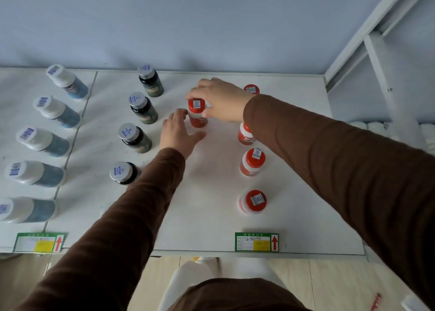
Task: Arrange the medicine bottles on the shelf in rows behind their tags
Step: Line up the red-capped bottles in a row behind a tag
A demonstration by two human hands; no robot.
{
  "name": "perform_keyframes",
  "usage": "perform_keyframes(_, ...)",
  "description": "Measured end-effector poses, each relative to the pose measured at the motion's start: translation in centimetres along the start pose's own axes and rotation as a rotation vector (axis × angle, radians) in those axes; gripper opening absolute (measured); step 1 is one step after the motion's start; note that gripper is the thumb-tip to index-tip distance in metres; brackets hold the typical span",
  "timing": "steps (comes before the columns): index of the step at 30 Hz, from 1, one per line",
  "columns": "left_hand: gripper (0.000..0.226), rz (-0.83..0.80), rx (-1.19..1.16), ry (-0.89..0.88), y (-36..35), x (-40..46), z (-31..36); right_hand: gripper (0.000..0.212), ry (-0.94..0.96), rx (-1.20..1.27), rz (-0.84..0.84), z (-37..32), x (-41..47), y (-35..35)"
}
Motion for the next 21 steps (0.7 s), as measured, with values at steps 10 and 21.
perform_keyframes(10, 0.036, -0.246, -0.673, -0.003, -0.2, 0.9, 1.4, 0.034, -0.114, 0.225, 0.162, 2.4, 0.0, 2.6)
perform_keyframes(21, 0.056, -0.963, -1.383, 0.258, -2.1, 0.0, 4.2, 0.058, -0.289, 0.338, 0.358, 4.3, -0.9, 6.8)
Point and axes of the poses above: each hand's wrist, its own x-axis towards the middle knuckle, its own y-axis out of the back of the hand, z = x × y, the point moved 8 cm from there along x, towards the middle knuckle, and after that the axes turned 15 degrees about y, right-handed, at the moved point
